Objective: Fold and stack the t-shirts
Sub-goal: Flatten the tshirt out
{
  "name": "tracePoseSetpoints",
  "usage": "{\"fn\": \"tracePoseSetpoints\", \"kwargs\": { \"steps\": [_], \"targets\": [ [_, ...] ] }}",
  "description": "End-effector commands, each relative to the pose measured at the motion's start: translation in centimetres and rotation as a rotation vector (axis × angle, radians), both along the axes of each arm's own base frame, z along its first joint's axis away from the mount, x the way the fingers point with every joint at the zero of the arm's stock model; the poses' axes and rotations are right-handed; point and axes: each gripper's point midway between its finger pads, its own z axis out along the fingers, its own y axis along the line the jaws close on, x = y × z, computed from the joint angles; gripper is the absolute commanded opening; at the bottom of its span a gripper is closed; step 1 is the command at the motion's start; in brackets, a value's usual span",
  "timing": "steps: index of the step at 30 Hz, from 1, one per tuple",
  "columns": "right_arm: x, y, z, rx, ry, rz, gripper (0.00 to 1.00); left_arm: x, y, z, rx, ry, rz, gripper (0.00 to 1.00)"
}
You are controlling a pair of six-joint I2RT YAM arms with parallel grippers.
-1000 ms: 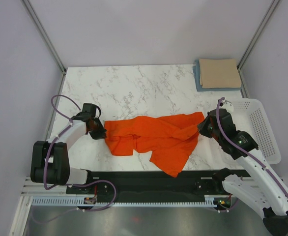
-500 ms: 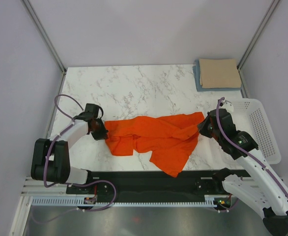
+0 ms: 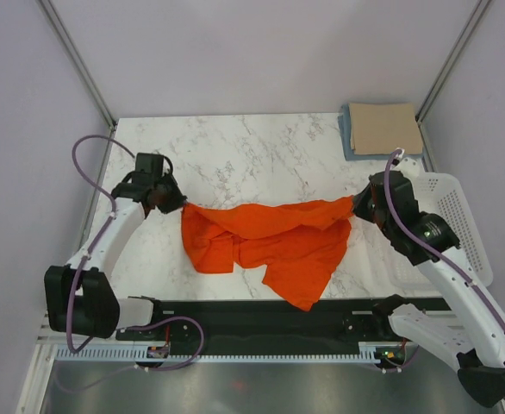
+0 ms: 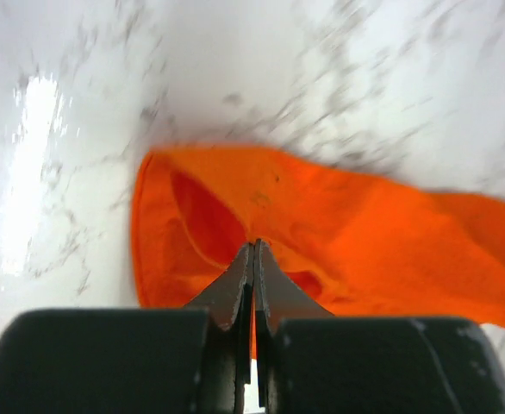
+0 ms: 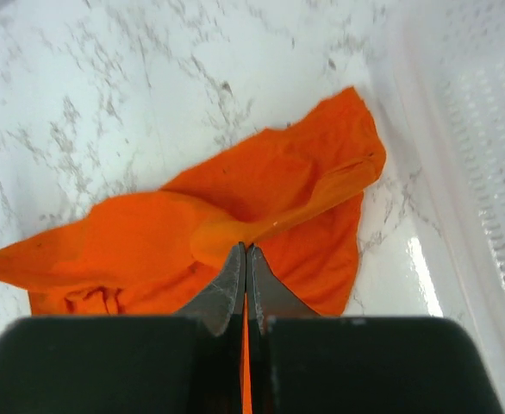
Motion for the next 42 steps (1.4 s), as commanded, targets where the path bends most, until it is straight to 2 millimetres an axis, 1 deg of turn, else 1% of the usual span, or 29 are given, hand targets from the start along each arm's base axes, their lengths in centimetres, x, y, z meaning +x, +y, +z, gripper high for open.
{"fn": "tracePoseSetpoints", "kwargs": {
  "steps": [1,2,3,4,5,6,7,8,9,12,13,15,16,18,19,20,21,24,26,29,33,34,36,37,38,39,40,41,42],
  "targets": [
    [2.6,-1.7,7.8,-0.038,-0.190,-0.098,0.00,3.1,-0.2,10.7,-0.010,-0.277,-0.011,0.02],
    [2.9,-2.0,9.2,-0.046,-0.216,-0.109,0.00,3.4,0.2,12.5,0.002,-0.319,-0.002,0.02],
    [3.0,-2.6,12.5,-0.048,-0.283,-0.138,0.00,3.6,0.4,14.3,0.007,-0.359,0.006,0.02],
    [3.5,-2.7,13.8,-0.052,-0.300,-0.150,0.00,3.7,0.5,18.3,0.001,-0.448,0.016,0.02],
    [3.5,-3.0,15.5,-0.046,-0.331,-0.167,0.00,3.6,1.3,20.0,0.023,-0.490,0.050,0.02],
    [3.1,-3.5,19.0,-0.014,-0.404,-0.185,0.00,3.3,1.6,22.1,0.024,-0.539,0.062,0.02],
    [3.1,-4.1,20.5,-0.008,-0.437,-0.218,0.00,3.0,1.9,25.6,0.015,-0.622,0.080,0.02],
    [2.3,-4.6,23.6,0.029,-0.502,-0.237,0.00,2.0,2.3,28.0,0.012,-0.683,0.105,0.02],
    [1.9,-5.1,25.0,0.052,-0.534,-0.255,0.00,1.2,2.6,31.2,0.000,-0.761,0.120,0.02],
    [-1.2,-7.0,29.8,0.159,-0.676,-0.309,0.00,-2.5,3.3,38.2,-0.034,-0.944,0.150,0.02],
    [-3.2,-7.9,31.2,0.211,-0.735,-0.313,0.00,-3.7,3.5,39.8,-0.044,-0.987,0.153,0.02],
    [-5.2,-8.5,32.6,0.284,-0.806,-0.303,0.00,-7.4,3.8,43.3,-0.078,-1.099,0.158,0.02],
    [-8.0,-9.7,33.6,0.352,-0.872,-0.304,0.00,-8.5,3.6,44.1,-0.099,-1.126,0.143,0.02],
    [-10.3,-10.0,34.1,0.432,-0.924,-0.270,0.00,-11.7,3.5,45.3,-0.159,-1.185,0.136,0.02],
    [-13.0,-10.8,34.8,0.506,-0.978,-0.248,0.00,-12.7,3.1,45.6,-0.188,-1.200,0.115,0.02],
    [-14.1,-10.5,35.2,0.540,-1.002,-0.202,0.00,-14.9,3.2,46.2,-0.205,-1.242,0.112,0.02],
    [-16.4,-11.2,35.6,0.582,-1.045,-0.179,0.00,-15.5,3.2,46.1,-0.217,-1.248,0.109,0.02],
    [-19.4,-11.6,35.9,0.684,-1.086,-0.129,0.00,-18.5,3.2,46.9,-0.257,-1.303,0.095,0.02],
    [-20.3,-11.3,36.0,0.726,-1.083,-0.095,0.00,-19.5,2.7,47.2,-0.277,-1.317,0.063,0.02],
    [-19.9,-10.1,36.5,0.724,-1.070,-0.044,0.00,-19.3,2.0,46.6,-0.284,-1.295,0.026,0.02],
    [-16.0,-6.9,35.9,0.646,-0.965,0.021,0.00,-17.1,1.0,44.4,-0.254,-1.217,-0.034,0.02],
    [-15.1,-6.4,35.1,0.621,-0.929,0.022,0.00,-15.5,0.2,43.0,-0.254,-1.158,-0.066,0.02],
    [-12.9,-5.0,33.6,0.584,-0.859,0.035,0.00,-13.0,-1.9,38.6,-0.283,-1.009,-0.160,0.02],
    [-11.5,-4.2,31.8,0.559,-0.798,0.036,0.00,-11.8,-2.8,36.4,-0.300,-0.935,-0.200,0.02],
    [-11.1,-3.9,30.8,0.553,-0.773,0.035,0.00,-10.3,-3.9,32.1,-0.318,-0.810,-0.240,0.05],
    [-9.7,-3.5,28.3,0.532,-0.711,0.011,0.00,-9.8,-5.6,27.4,-0.363,-0.672,-0.325,0.17],
    [-9.2,-3.5,27.1,0.523,-0.683,-0.004,0.00,-10.3,-6.1,27.5,-0.382,-0.667,-0.362,0.17],
    [-9.1,-3.7,26.0,0.512,-0.665,-0.021,0.00,-9.9,-6.7,23.1,-0.395,-0.557,-0.382,0.26],
    [-8.6,-3.8,25.0,0.495,-0.645,-0.039,0.00,-9.9,-7.0,21.1,-0.379,-0.526,-0.410,0.30]
  ]
}}
